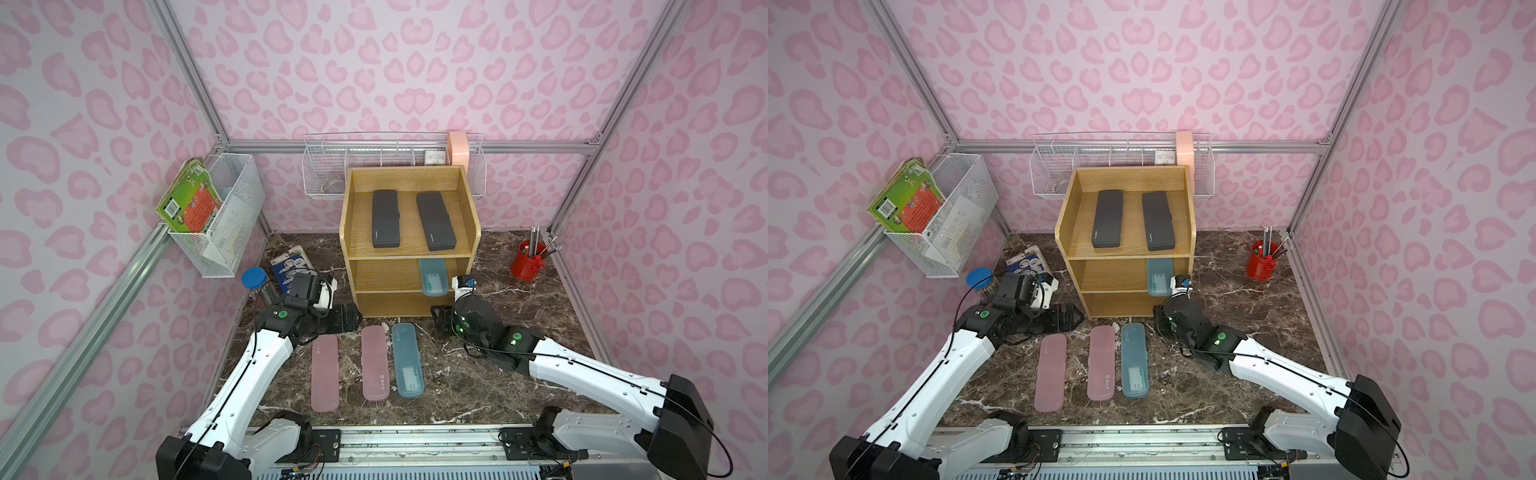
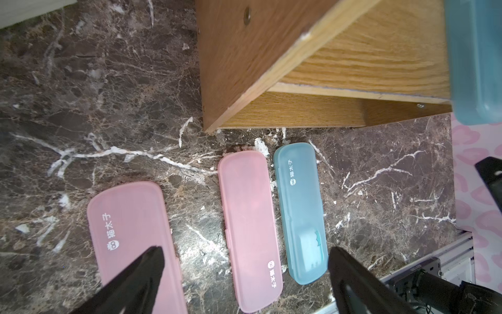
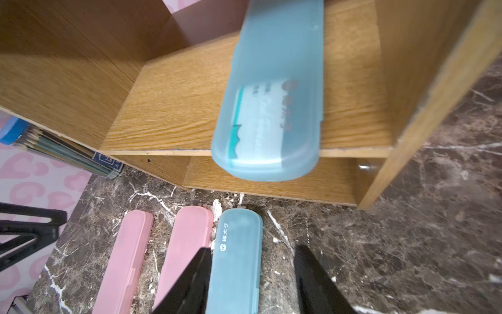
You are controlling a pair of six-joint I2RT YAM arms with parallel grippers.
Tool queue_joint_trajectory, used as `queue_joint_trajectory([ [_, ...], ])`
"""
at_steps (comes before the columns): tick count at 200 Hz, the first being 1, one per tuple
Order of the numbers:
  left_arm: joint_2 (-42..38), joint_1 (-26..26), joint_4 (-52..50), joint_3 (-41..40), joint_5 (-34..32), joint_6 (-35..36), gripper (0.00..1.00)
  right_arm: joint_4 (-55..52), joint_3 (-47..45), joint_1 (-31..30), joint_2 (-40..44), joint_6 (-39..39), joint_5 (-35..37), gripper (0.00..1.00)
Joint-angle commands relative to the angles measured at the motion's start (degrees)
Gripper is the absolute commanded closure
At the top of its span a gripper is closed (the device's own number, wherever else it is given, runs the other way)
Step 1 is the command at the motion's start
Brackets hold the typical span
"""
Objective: Place the pencil cases on the shelf according to color
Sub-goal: Place the pencil case on the shelf, then pick up the pencil case from the center of the board.
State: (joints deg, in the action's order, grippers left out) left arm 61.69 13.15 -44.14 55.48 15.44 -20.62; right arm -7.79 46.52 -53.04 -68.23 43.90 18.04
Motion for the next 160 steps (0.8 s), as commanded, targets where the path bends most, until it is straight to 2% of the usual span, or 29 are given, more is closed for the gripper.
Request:
queue_joint_trajectory([
  [1,-2.2,0.0,1.2,-0.1,-0.6,1.7,0.01,1.7,-0.5,-1.3,0.0,0.9,0.6,0.37],
  [8,-3.3,0.0,2.1,-0.7,-0.4,2.5,0.01,-0.3,-0.3,-2.8,-0.2,2.9,1.4,0.27],
  [15,-4.2,0.0,3.2,-1.3,-0.5,3.0,0.01,-2.5,-0.4,-4.5,-0.4,5.3,1.9,0.21],
  [42,-6.4,0.0,6.7,-3.7,-1.8,3.0,0.01,-9.7,-3.9,-12.6,-0.9,16.6,4.6,0.1],
  [83,-3.4,-0.1,-0.2,0.6,-5.3,2.8,0.01,-8.1,-10.4,-22.6,-4.3,21.3,8.9,0.05],
  [102,-4.7,0.0,2.3,-1.1,-4.9,2.5,0.01,-13.3,-4.7,-24.6,-8.0,23.8,8.3,0.04],
  [122,-5.7,0.0,1.9,-0.8,-4.1,2.4,0.01,-12.4,-0.3,-28.9,-12.1,22.5,11.5,0.01],
  [160,-6.6,0.0,0.2,-0.7,-7.7,2.0,0.01,-17.8,9.7,-29.7,-24.4,25.8,7.7,0.01],
])
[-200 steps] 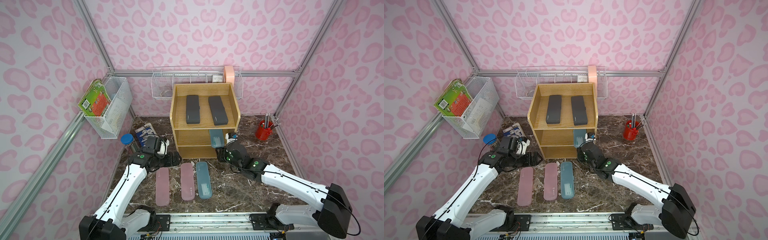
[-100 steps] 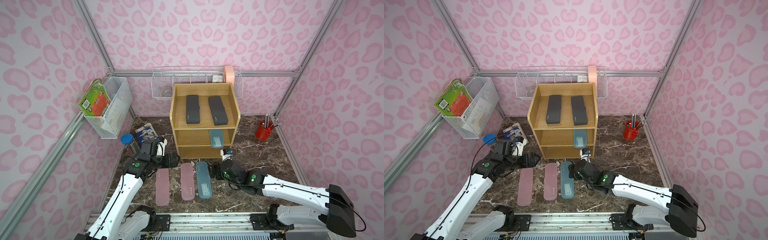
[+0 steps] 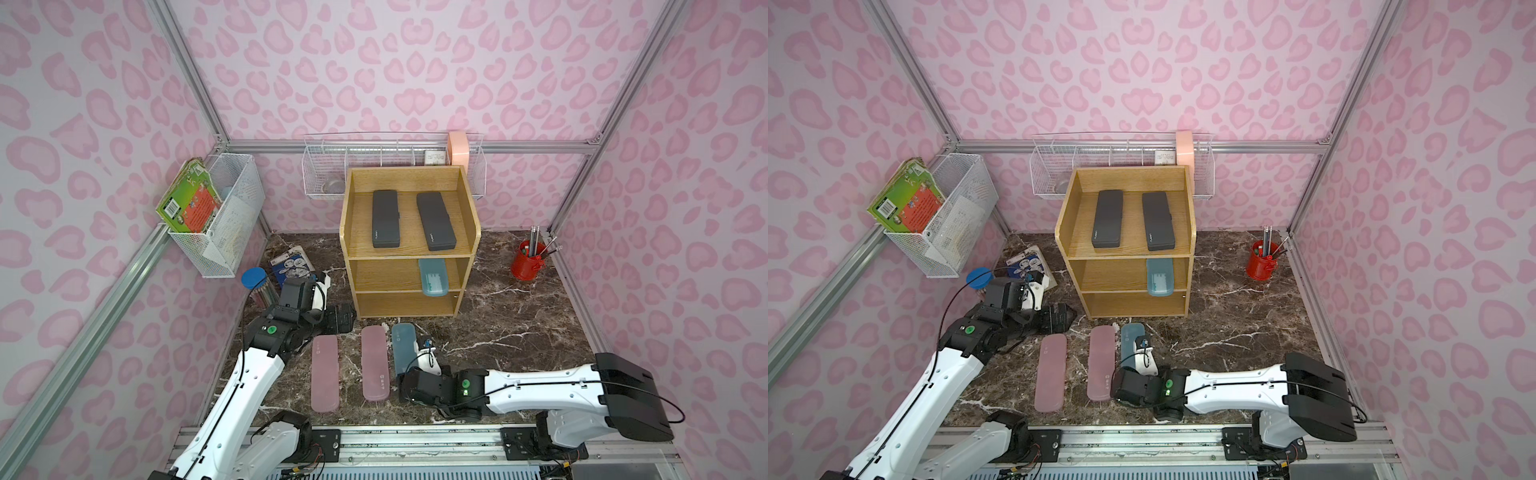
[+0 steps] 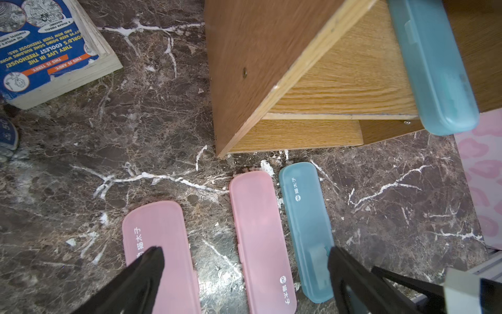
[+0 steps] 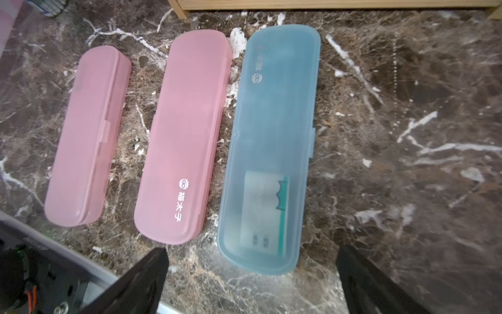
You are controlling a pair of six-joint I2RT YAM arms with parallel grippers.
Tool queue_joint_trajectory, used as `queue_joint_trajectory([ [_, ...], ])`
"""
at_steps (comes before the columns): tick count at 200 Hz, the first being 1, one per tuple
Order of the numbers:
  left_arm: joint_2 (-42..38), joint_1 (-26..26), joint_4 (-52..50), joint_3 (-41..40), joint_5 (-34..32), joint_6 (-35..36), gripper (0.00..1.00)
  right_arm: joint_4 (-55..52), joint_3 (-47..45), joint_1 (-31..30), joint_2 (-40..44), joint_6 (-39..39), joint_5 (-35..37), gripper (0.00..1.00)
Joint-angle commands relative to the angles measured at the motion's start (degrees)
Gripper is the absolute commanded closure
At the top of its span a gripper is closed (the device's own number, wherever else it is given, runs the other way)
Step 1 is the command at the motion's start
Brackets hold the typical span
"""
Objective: Place the pencil cases on the shelf according to color
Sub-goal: Pick up the pencil case from the center of the board.
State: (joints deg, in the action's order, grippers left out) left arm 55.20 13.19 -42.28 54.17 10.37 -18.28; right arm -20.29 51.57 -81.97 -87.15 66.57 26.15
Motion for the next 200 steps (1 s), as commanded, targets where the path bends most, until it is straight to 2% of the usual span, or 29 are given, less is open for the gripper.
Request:
queue_joint_trajectory([
  [1,-0.1,0.0,-1.8,0.6,-2.6,-0.3,0.01,-5.5,4.9,-0.8,-5.8,3.3,-0.4,0.01],
  [38,0.3,0.0,-2.7,0.6,-3.1,-0.4,0.01,-9.9,9.0,1.0,-11.7,4.2,-2.9,0.01],
  [69,1.2,0.0,-2.6,0.7,-1.7,-0.5,0.01,-5.4,3.9,3.9,-8.3,2.7,-6.5,0.01],
  [95,2.3,0.0,-2.5,0.8,-0.7,-0.4,0.01,0.3,-0.8,7.1,-6.2,-3.1,-13.5,0.01],
  [124,3.6,-0.1,-2.8,1.3,-0.4,-0.3,0.01,-4.1,-1.6,7.1,-3.4,-5.2,-11.1,0.01],
  [155,3.6,-0.1,-3.0,1.3,-0.5,-0.3,0.01,-2.5,-2.9,6.7,1.7,-7.5,-10.1,0.01],
  [200,3.3,0.0,-3.1,1.3,-0.7,-0.4,0.01,-3.1,2.2,5.7,-5.6,-6.9,-10.7,0.01],
])
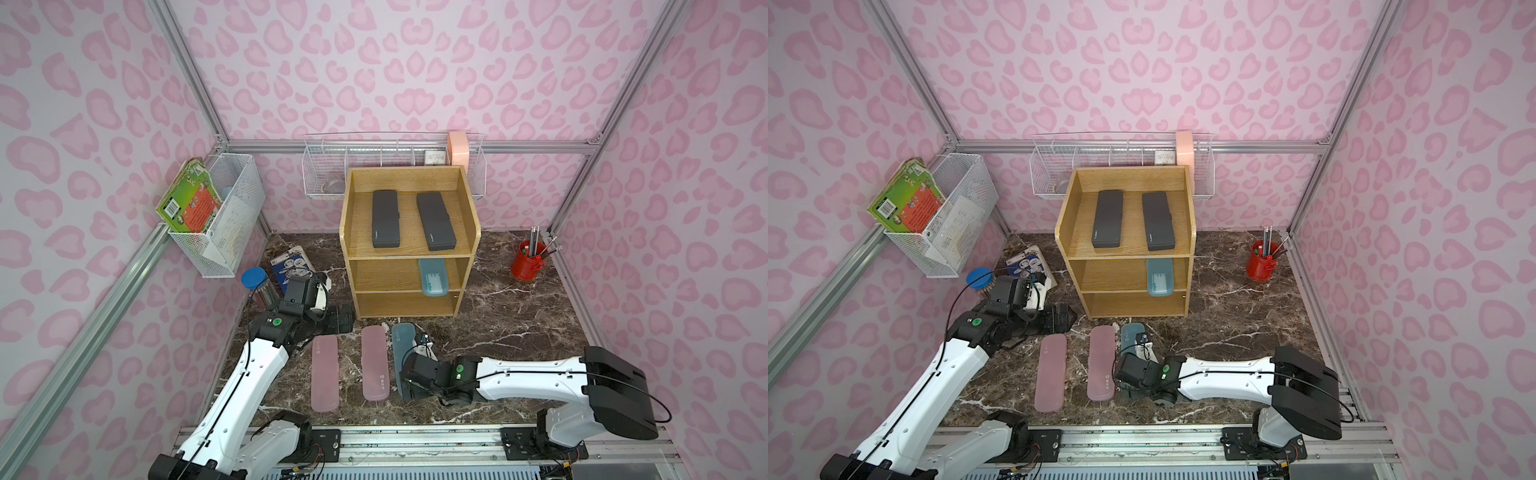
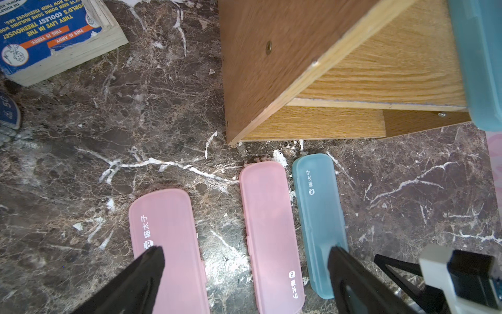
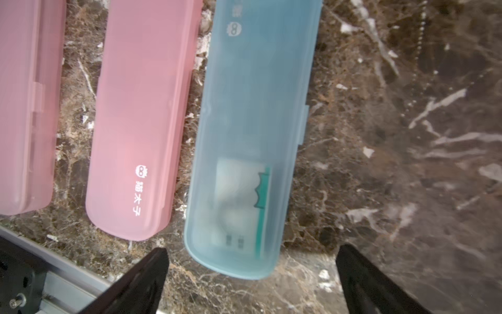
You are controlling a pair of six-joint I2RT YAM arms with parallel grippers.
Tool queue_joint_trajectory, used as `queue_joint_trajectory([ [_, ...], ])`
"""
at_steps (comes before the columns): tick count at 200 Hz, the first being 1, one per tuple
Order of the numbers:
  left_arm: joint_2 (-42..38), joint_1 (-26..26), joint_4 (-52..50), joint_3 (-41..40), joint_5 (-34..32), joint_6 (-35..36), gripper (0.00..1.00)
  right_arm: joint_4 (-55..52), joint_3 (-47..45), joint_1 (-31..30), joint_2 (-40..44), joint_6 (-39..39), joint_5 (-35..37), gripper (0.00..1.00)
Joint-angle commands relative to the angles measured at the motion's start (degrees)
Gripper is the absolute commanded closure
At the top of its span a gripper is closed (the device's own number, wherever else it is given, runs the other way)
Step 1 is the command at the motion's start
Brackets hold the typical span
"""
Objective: Place the pencil cases on the shelf according to color
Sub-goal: Pick up the pencil case from the center of the board.
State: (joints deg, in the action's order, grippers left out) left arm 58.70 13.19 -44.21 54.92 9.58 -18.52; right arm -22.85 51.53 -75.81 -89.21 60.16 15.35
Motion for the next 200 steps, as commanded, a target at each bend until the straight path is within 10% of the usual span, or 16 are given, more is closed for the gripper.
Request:
queue_joint_trajectory([
  [1,-0.2,-0.1,-1.1,0.5,0.1,-0.1,0.01,-0.5,2.3,-0.5,-3.7,-0.5,0.1,0.01],
  [72,0.5,0.0,-1.1,0.6,0.6,0.0,0.01,-0.9,3.5,-0.7,-10.4,1.5,1.0,0.06],
  [122,0.7,-0.1,-1.4,0.8,-0.5,0.2,0.01,5.5,-0.5,-2.7,-9.7,2.3,1.3,0.33],
  [200,0.5,0.0,-1.5,0.8,-1.2,0.2,0.01,-10.6,3.3,-9.0,0.2,8.7,11.9,0.4],
])
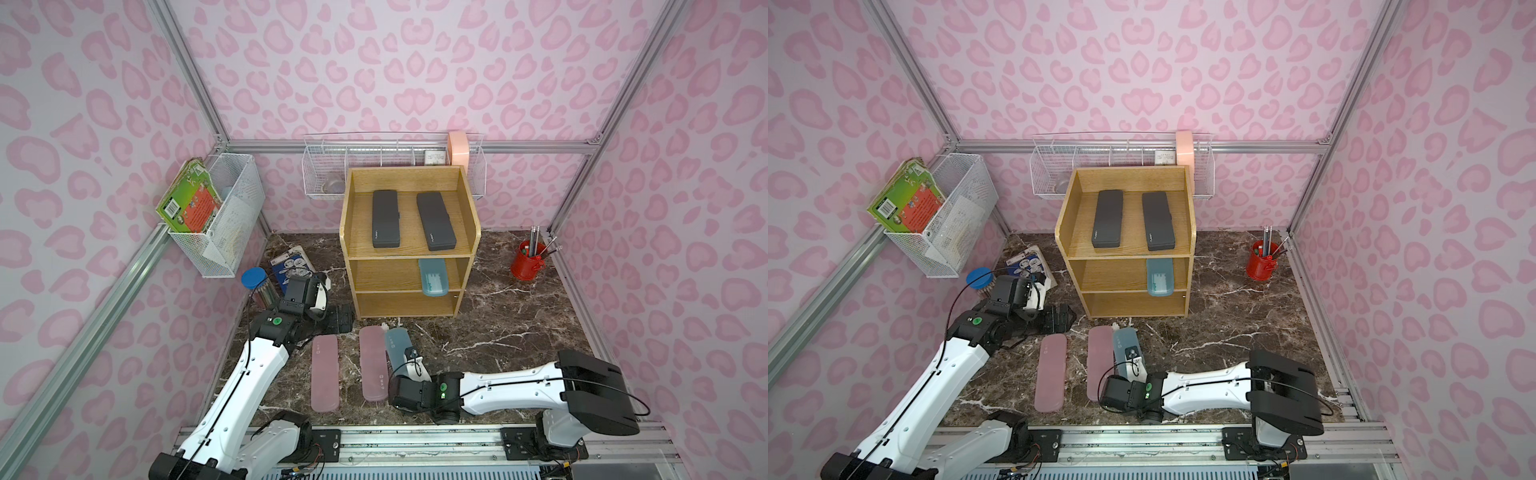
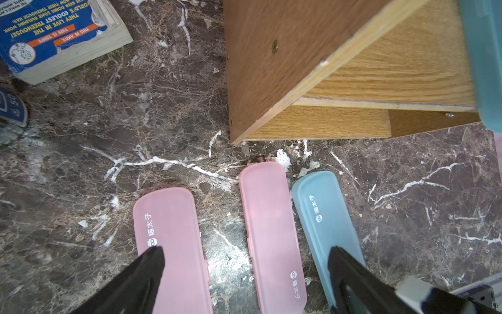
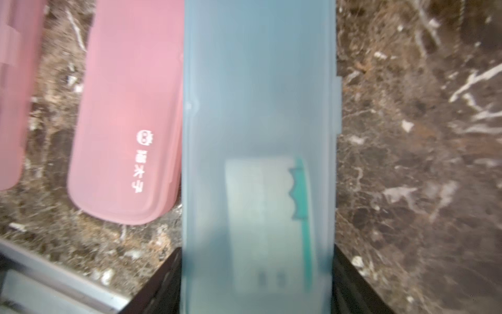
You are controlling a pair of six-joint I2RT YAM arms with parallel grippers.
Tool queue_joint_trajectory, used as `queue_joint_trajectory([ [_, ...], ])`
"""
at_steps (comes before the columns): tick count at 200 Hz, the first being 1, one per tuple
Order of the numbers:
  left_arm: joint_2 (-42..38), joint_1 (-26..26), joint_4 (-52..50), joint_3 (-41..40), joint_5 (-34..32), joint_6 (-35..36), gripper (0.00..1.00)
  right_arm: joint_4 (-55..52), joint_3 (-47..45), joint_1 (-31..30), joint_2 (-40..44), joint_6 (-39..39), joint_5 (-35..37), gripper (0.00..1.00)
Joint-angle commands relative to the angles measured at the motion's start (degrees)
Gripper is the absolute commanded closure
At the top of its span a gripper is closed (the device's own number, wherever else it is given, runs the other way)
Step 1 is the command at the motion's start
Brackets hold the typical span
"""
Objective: Place the pencil cases on the shelf according to color
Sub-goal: Pick up the pencil case from the center of the board, then place the pencil case on the shelf.
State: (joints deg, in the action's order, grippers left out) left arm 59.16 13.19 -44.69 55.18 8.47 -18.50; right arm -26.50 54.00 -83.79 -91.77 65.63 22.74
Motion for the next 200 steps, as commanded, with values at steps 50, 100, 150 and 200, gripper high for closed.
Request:
queue_joint_trajectory([
  [50,1.0,0.0,-1.0,0.6,0.6,0.2,0.01,-10.2,4.6,-1.3,9.0,3.7,11.6,0.4],
  [100,1.2,0.0,-0.7,0.7,1.7,0.1,0.01,-3.9,10.2,0.8,12.1,-4.2,14.6,0.39],
  [150,1.1,-0.1,-0.6,0.7,3.0,-0.2,0.01,2.9,15.5,11.2,7.5,-13.9,5.5,0.37],
  [200,1.8,-0.1,-0.3,0.7,5.4,-0.4,0.01,3.6,27.9,20.2,-5.0,-17.2,0.6,0.39],
])
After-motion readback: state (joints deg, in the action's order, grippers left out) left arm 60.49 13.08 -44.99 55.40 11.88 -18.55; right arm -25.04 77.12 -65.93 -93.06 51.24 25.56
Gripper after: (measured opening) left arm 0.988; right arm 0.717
